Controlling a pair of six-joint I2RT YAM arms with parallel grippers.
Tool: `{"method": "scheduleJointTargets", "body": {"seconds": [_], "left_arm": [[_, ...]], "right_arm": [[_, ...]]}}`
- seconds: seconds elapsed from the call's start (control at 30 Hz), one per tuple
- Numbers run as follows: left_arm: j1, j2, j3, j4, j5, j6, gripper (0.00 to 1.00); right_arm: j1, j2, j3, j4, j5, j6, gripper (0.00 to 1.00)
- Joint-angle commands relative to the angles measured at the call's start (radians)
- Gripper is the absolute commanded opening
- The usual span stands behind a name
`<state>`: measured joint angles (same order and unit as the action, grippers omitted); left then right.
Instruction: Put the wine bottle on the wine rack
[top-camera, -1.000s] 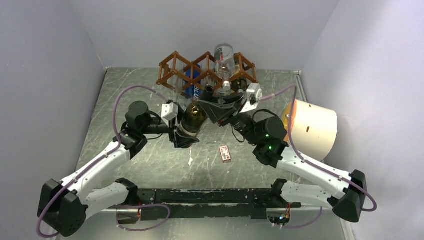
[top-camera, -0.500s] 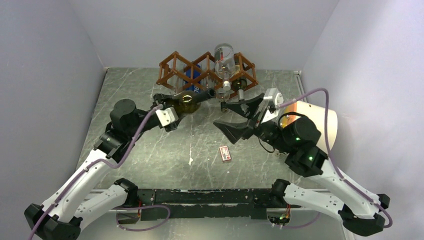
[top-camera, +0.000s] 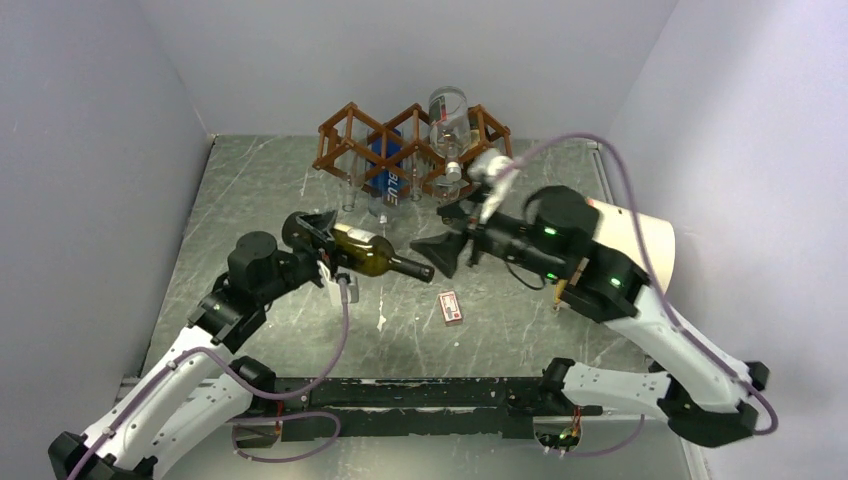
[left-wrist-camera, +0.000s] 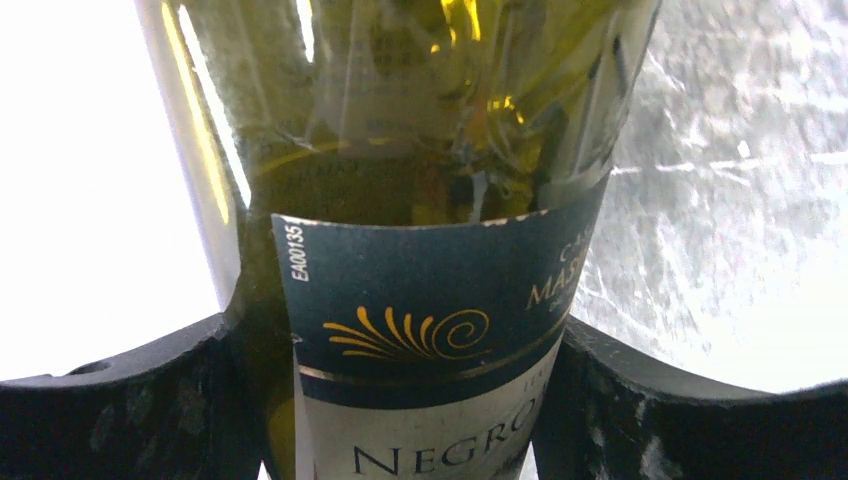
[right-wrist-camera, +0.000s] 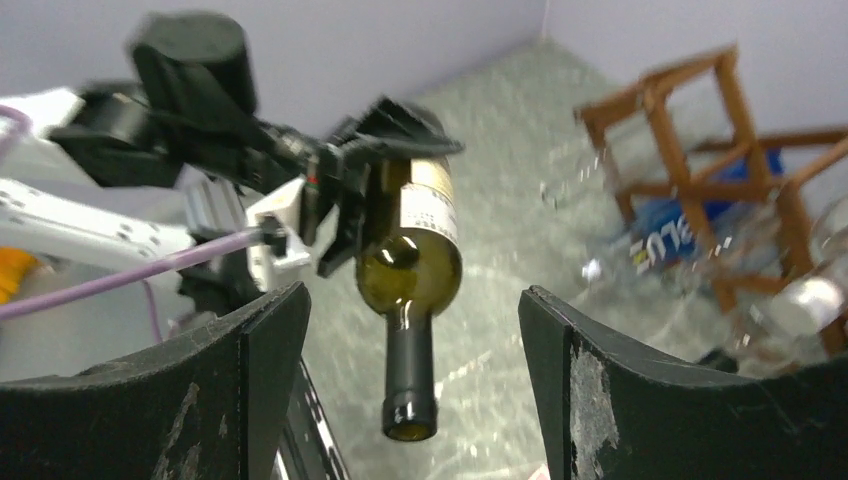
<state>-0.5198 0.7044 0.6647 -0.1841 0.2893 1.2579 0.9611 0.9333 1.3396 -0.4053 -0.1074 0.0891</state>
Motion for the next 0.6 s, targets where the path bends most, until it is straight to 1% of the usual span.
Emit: {"method": "scheduleJointTargets", "body": {"seconds": [0.0,0.07,0.2,0.43,0.57], "left_arm": [[-0.002,-0.031,-0.045,0.151,-0.036,0.201,0.07],[-0.002,-0.027,-0.065,0.165,-0.057,0.228,0.07],[-0.002,-0.027,-0.112,0.184,-0.085,0.295,0.07],[-0.002,-0.056,-0.145,0.197,-0.078,0.293,0.07],[-0.002,-0.057,-0.144,0.199,-0.063,0.284,0.07]], "right_arm": [[-0.002,0.155,0.053,-0.221,0.024,-0.006,0.8],[-0.002,0.218,0.096,-0.282,0.011,-0.015,0.8],[-0.002,0.302,0.117,-0.363,-0.079,-0.07,0.8],[0.0,0.37,0.065,-0.328,-0.098,-0.105,0.8],[-0.001,0.399,0.006,-0.298,-0.133,-0.159,0.8]]}}
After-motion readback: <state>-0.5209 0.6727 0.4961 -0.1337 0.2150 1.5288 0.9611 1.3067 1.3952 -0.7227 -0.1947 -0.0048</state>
